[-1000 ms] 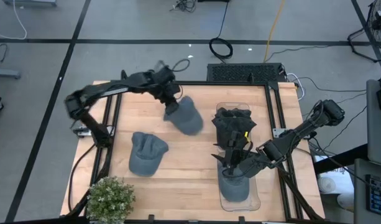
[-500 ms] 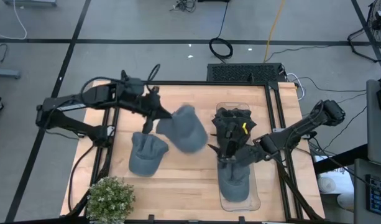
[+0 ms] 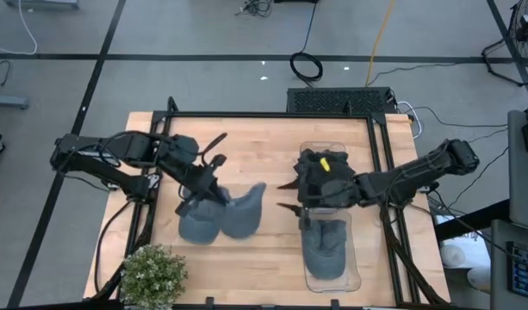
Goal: Pick & Place hat
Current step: Put the top blue cap into the bottom transparent bin
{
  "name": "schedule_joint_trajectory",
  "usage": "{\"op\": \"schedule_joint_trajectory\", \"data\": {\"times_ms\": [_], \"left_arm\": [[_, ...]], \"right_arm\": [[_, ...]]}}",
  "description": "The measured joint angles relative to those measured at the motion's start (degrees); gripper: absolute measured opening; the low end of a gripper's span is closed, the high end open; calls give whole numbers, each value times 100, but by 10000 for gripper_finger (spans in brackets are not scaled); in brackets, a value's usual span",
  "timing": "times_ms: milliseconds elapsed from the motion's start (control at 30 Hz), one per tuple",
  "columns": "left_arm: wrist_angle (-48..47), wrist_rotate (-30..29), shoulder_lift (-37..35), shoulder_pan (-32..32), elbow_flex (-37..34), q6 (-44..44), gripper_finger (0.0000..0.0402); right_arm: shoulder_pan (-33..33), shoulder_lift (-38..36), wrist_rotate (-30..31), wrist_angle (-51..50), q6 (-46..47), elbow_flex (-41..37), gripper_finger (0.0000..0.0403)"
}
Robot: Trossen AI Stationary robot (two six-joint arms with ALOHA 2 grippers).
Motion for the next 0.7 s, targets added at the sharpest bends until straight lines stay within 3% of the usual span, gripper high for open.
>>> {"op": "schedule_joint_trajectory", "data": {"times_ms": [100,333,400,533,700], "left_arm": [[-118,-2,11,-127,0,-3,1],[-104,-5,9,-424,0,-38,1],[-103,-58,7,-457,0,-116,1],[-152,-130,7,-456,0,-150,1],[-166,-157,7,-456,0,-153,1]], "right_arm": [[-207,-1,-879,381,-243,0,225],[-477,92,-1054,909,-662,0,285],[-539,194,-1519,1225,-691,0,296],[-587,558,-2432,2129,-659,9,303],[-619,1074,-2786,2727,-671,-2,299]]}}
